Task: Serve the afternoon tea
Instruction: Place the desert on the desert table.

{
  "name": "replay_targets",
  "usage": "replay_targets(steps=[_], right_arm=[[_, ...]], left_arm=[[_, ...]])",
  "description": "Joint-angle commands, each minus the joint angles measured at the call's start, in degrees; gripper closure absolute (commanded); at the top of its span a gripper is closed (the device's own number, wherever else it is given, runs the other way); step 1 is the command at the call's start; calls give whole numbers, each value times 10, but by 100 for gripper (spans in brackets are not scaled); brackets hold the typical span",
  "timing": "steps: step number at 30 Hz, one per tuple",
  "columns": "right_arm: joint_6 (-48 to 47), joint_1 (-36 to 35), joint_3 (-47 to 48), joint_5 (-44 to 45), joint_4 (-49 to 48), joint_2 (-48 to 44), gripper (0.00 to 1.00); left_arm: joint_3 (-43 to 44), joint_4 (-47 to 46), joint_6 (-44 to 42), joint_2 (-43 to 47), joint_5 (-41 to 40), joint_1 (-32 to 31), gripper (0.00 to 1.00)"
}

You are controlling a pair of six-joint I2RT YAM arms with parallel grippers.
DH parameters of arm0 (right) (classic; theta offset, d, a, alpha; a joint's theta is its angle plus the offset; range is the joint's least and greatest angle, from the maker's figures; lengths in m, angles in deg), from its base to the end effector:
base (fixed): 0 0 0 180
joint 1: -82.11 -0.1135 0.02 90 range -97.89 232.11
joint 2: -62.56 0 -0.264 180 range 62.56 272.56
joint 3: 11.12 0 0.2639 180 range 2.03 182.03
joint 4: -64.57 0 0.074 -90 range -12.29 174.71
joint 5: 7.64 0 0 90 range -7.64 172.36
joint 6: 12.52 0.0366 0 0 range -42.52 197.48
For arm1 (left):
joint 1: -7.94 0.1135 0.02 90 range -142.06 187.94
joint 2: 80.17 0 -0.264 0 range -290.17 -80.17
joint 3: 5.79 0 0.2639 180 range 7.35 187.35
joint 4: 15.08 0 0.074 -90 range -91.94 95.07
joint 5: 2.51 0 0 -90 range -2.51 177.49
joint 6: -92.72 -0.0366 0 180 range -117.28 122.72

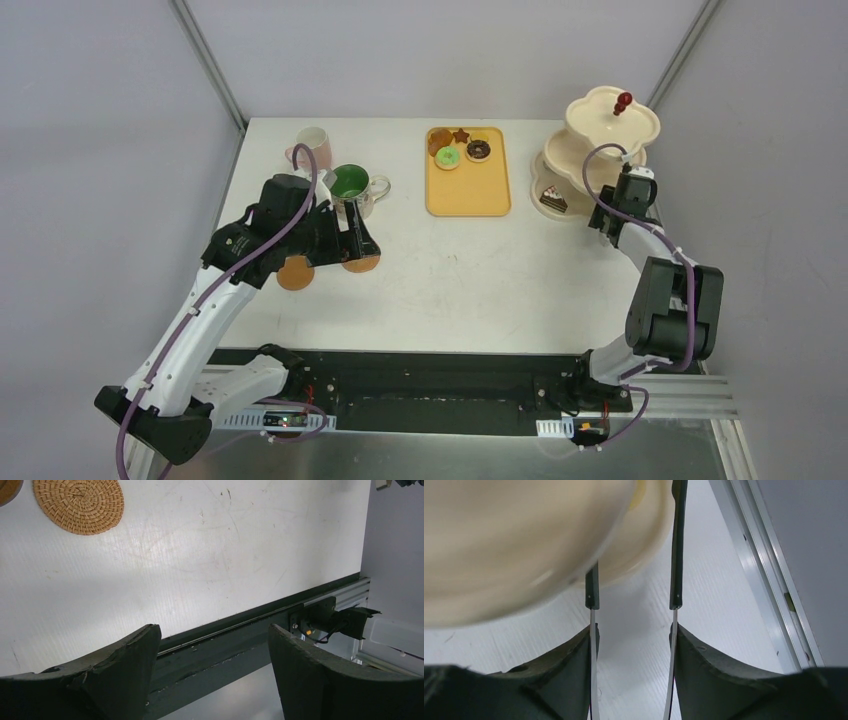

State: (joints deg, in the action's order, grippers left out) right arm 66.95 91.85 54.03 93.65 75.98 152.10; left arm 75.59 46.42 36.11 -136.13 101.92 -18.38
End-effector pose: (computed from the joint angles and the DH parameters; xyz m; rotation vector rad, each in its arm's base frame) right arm 0.3411 -0.0658 0.2042 0.0965 2.2102 -0.4139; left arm 0.1743 -0.0964 0.3811 0.0060 2.3127 -0.8378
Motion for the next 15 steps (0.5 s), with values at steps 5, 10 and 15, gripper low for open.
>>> replay_targets(steps=[5,10,15], right_arm=[[24,-8,-26,23,75,-94,45],[29,-9,-40,21,96,-117,42],[36,-16,-55,11,111,-141,42]], left_arm=[[50,12,0,-12,-6,-5,19],[75,31,0,-20,-7,-5,19],[89,50,1,-26,-3,-5,19]])
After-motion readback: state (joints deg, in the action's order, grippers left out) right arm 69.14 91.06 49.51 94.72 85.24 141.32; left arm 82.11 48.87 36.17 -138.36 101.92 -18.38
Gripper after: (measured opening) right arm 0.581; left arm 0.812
